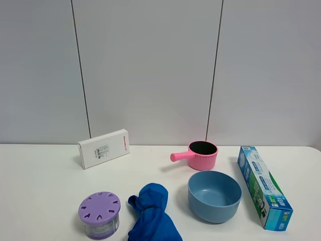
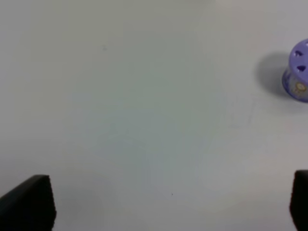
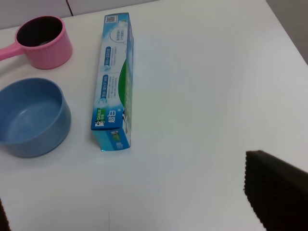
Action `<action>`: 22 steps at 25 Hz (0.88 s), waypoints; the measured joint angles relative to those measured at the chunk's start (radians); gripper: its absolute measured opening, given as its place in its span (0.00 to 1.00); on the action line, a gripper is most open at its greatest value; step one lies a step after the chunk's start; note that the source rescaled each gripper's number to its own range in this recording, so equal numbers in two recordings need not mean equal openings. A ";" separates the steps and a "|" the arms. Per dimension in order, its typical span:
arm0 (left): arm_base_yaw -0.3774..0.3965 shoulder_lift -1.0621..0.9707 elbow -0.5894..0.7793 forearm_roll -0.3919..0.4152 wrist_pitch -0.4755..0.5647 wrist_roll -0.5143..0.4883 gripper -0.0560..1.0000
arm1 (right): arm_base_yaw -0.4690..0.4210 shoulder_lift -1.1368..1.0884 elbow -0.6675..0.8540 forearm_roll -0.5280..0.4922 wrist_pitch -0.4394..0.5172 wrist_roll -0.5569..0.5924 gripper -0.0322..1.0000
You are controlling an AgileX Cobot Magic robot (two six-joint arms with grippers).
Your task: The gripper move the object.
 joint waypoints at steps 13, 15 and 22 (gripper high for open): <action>0.000 -0.073 0.036 0.013 0.000 -0.002 1.00 | 0.000 0.000 0.000 0.000 0.000 0.000 1.00; 0.000 -0.073 0.036 0.013 0.000 -0.003 1.00 | 0.000 0.000 0.000 0.000 0.000 0.000 1.00; 0.000 -0.073 0.036 0.013 0.000 -0.004 1.00 | 0.000 0.000 0.000 0.000 0.000 0.000 1.00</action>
